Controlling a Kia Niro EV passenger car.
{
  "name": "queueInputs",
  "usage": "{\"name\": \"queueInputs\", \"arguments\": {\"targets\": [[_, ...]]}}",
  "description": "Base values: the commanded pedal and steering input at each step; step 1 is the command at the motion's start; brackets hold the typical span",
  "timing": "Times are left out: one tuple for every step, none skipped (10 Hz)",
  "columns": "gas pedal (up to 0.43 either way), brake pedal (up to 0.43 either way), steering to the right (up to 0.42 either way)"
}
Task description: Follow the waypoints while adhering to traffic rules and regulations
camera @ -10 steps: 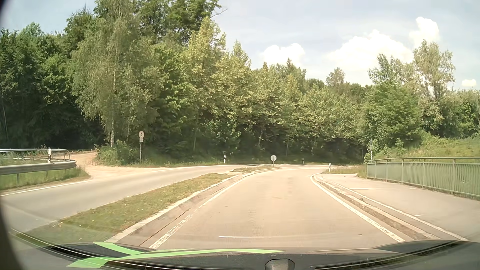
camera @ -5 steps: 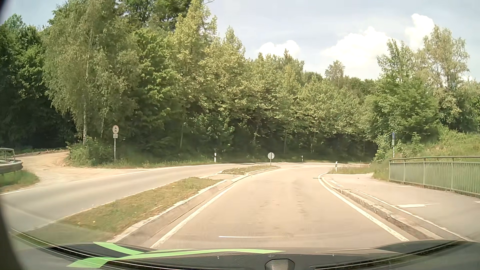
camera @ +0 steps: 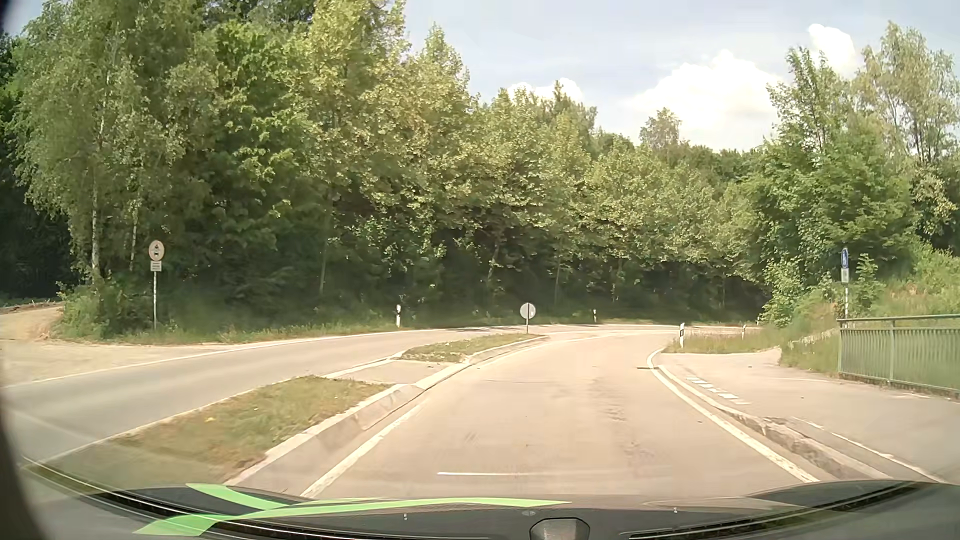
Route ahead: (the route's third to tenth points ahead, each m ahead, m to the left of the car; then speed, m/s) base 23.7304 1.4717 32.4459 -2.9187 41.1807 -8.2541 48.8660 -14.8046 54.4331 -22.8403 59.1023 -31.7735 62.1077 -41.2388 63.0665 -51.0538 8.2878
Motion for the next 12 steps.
{"name": "queueInputs", "arguments": {"targets": [[0.0,0.0,0.034],[0.0,0.0,0.037],[0.0,0.0,0.039],[0.0,0.0,0.038],[0.0,0.0,0.038],[0.0,0.0,0.039],[0.0,0.0,0.039],[0.0,0.0,0.04],[0.0,0.0,0.044],[0.0,0.0,0.047],[0.0,0.0,0.049],[0.0,0.0,0.053]]}}
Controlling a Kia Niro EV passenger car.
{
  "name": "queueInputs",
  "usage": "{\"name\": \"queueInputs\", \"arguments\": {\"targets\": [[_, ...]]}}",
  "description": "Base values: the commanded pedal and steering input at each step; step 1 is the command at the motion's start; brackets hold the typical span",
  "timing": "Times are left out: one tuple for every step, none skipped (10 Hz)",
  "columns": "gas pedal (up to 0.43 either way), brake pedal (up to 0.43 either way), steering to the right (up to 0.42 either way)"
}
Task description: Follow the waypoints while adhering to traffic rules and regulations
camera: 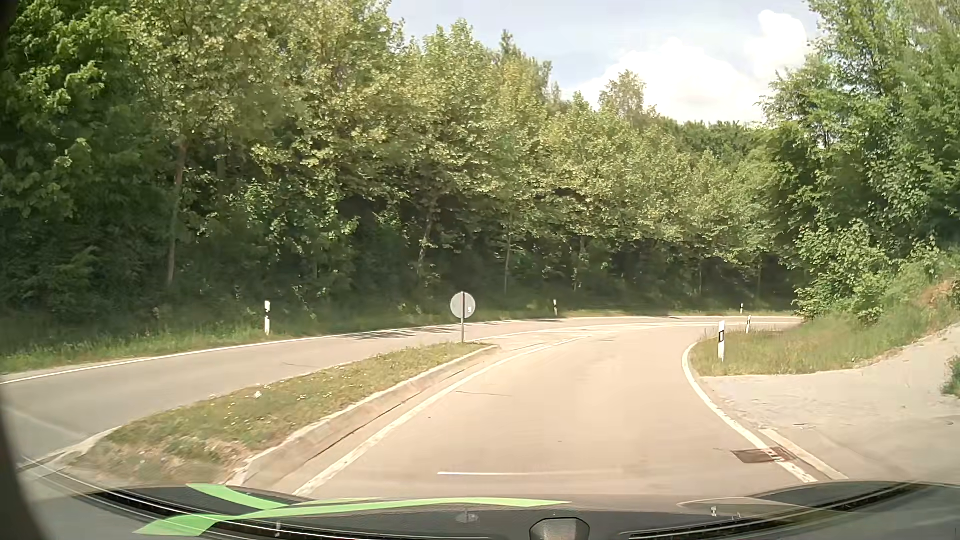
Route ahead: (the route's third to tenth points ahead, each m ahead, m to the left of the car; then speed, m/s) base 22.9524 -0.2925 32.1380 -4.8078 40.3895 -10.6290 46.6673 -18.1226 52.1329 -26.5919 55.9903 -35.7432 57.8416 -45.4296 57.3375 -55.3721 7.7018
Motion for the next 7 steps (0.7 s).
{"name": "queueInputs", "arguments": {"targets": [[0.0,0.0,0.057],[0.008,0.0,0.059],[0.02,0.0,0.061],[0.02,0.0,0.061],[0.02,0.0,0.061],[0.02,0.0,0.061],[0.02,0.0,0.061]]}}
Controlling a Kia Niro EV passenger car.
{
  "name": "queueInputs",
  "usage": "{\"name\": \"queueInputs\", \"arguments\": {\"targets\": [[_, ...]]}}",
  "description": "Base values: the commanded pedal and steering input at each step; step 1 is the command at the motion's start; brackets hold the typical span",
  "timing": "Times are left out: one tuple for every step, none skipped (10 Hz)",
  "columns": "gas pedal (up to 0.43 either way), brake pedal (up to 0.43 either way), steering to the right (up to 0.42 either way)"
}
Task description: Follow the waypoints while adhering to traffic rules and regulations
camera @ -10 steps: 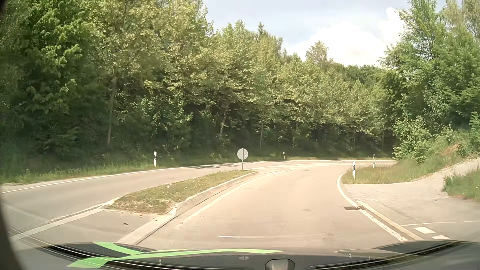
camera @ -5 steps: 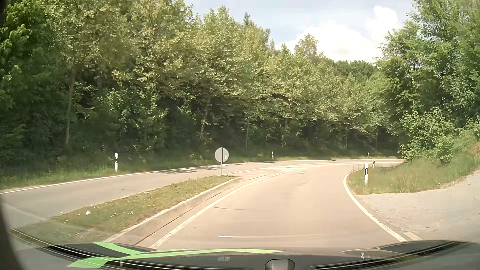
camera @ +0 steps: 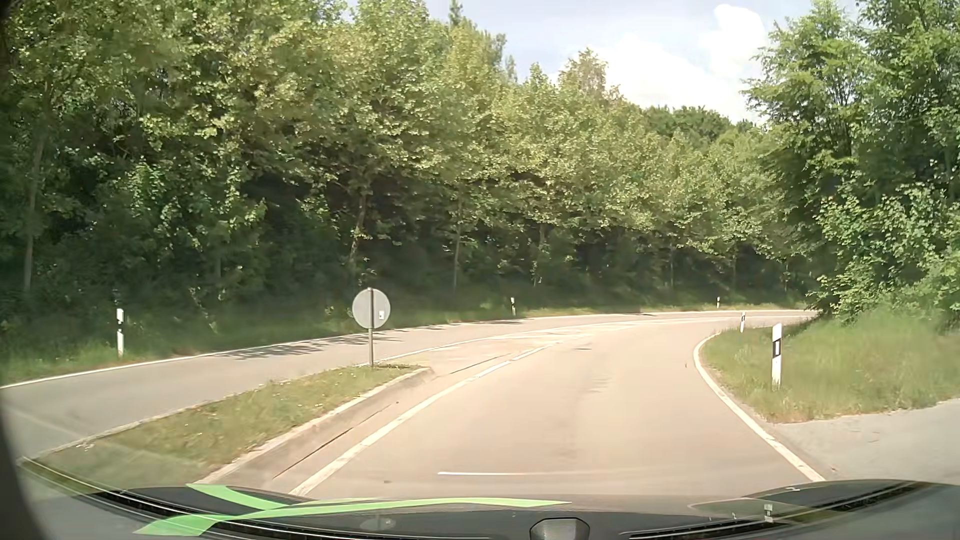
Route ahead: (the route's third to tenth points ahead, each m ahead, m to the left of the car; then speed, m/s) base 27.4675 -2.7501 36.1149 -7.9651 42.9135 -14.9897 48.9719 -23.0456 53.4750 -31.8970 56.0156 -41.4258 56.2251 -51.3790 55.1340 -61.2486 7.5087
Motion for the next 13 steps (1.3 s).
{"name": "queueInputs", "arguments": {"targets": [[0.0,0.0,0.061],[0.0,0.0,0.061],[0.0,0.0,0.061],[0.0,0.0,0.062],[0.0,0.0,0.063],[0.0,0.0,0.063],[0.0,0.0,0.063],[0.0,0.0,0.063],[0.0,0.0,0.064],[0.008,0.0,0.064],[0.02,0.0,0.067],[0.028,0.0,0.069],[0.028,0.0,0.073]]}}
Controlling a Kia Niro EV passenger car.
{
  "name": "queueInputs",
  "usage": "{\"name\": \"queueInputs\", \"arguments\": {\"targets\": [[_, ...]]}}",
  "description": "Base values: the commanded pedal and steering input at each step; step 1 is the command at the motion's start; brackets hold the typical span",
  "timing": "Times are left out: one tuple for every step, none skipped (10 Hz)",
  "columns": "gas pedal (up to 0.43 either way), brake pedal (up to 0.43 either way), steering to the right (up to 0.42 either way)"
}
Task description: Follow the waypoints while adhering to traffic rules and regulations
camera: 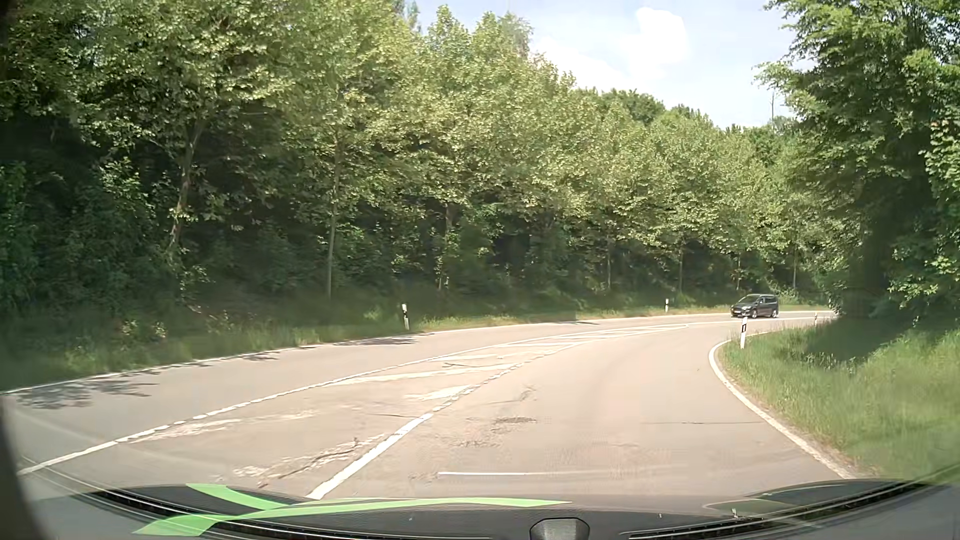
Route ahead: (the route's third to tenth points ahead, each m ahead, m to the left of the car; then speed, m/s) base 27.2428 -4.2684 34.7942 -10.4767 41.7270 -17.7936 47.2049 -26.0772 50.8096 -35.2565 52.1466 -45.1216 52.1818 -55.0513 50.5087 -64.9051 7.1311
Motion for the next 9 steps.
{"name": "queueInputs", "arguments": {"targets": [[0.028,0.0,0.076],[0.028,0.0,0.077],[0.02,0.0,0.077],[0.02,0.0,0.077],[0.02,0.0,0.076],[0.02,0.0,0.077],[0.02,0.0,0.077],[0.02,0.0,0.076],[0.02,0.0,0.077]]}}
